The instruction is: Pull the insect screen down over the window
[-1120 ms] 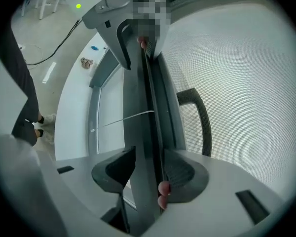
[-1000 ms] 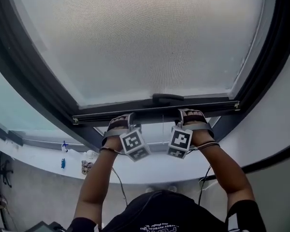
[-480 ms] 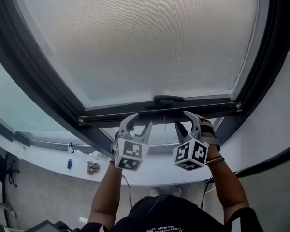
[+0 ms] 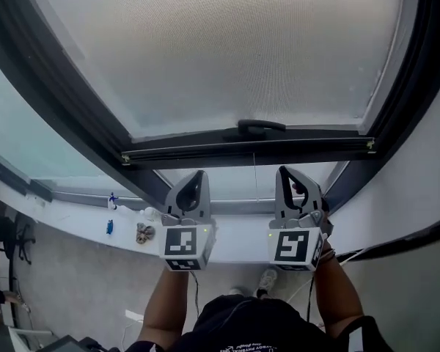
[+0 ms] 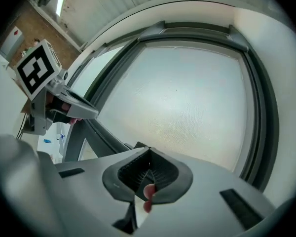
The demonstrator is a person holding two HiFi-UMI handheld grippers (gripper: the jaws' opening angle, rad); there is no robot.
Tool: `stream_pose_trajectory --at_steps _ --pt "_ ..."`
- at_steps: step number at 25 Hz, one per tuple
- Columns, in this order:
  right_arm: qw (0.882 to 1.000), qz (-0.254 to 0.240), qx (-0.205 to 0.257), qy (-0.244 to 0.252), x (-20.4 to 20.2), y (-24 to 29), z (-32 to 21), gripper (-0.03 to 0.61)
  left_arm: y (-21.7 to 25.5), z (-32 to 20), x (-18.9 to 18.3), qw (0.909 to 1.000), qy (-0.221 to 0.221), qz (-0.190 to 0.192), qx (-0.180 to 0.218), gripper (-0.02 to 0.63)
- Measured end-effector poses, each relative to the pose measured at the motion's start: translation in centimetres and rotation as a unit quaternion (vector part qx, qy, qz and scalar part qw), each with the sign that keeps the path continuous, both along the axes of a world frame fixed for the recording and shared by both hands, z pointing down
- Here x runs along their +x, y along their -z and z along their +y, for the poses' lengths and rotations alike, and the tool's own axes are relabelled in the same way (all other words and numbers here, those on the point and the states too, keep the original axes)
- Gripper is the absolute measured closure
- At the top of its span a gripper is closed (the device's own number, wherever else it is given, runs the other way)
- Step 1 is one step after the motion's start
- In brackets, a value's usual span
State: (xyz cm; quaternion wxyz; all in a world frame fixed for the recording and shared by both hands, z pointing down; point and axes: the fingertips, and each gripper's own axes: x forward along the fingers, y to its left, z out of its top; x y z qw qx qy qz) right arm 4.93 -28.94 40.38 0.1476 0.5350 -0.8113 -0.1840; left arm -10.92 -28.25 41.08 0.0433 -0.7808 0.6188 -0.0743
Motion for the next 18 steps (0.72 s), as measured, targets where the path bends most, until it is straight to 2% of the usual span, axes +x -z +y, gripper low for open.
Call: stream_pose_trajectory --at_steps 5,9,12,18 --pt "0.999 -0.030 0.009 0.001 -1.3 -0.2 4.2 0.574 -1.3 3.8 -1.2 0.9995 -0.001 0.031 -0.006 0.611" --pt "0.994 -0.111 -0.001 0.011 -1.8 -0.1 8.1 0.574 -1.5 7.6 -2.6 0.9984 -0.008 0.056 -0.005 0.611" --pt "0.988 -0.154 -0.025 -0.020 -0.8 -0.7 11.0 0.574 -1.4 10.4 -3.6 0.9977 -0.010 0.067 -0.004 0.611" --pt "0.984 -0.162 -0.045 -0.063 0.2 -2.5 17.1 0.574 -2.6 15.9 -4.5 0.9979 -0.017 0.061 -0.008 0.611"
